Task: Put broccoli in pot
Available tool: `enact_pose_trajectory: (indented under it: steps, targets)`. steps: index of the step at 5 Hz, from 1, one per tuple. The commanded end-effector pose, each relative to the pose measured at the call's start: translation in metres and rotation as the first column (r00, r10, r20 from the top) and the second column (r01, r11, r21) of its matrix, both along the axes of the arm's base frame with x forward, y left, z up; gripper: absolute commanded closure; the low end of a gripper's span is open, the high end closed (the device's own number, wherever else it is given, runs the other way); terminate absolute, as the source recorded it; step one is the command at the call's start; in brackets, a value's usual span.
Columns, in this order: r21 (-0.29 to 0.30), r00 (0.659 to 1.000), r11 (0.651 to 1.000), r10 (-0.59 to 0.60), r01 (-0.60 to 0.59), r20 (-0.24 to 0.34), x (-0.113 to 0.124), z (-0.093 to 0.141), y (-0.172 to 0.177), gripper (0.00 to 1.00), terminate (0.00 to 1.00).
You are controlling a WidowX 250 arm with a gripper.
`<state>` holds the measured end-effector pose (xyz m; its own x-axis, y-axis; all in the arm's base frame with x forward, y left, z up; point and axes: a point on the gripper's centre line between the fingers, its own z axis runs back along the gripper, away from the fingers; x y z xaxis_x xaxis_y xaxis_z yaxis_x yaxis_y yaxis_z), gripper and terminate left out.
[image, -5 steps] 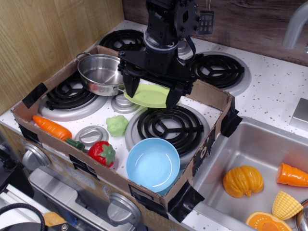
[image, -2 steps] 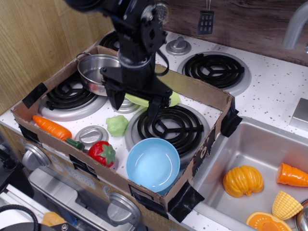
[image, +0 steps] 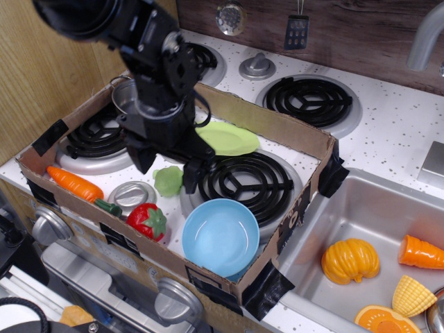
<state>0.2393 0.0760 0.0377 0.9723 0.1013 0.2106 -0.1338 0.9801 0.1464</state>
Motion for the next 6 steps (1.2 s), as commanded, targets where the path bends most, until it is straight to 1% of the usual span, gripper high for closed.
enact_pose_trajectory:
  steps: [1, 2, 3, 4, 5, 6]
  targets:
    - [0.052, 0.985, 0.987, -0.157, 0.153, 0.073, 0.006, 0.006, 0.014, 0.0, 0.0]
    - [0.066, 0.968, 0.969, -0.242, 0.237, 0.063, 0.008, 0.002, 0.018, 0.0, 0.0]
    - [0.056, 0.963, 0.964, -0.263, 0.259, 0.065, 0.01, -0.005, 0.024, 0.0, 0.0]
    - [0.005, 0.966, 0.967, -0.253, 0.254, 0.053, 0.009, -0.018, 0.025, 0.0, 0.0]
    - [-0.013, 0.965, 0.966, -0.255, 0.257, 0.058, 0.01, -0.032, 0.022, 0.0, 0.0]
    - [-0.044, 0.964, 0.964, -0.261, 0.263, 0.047, 0.015, -0.039, 0.023, 0.0, 0.0]
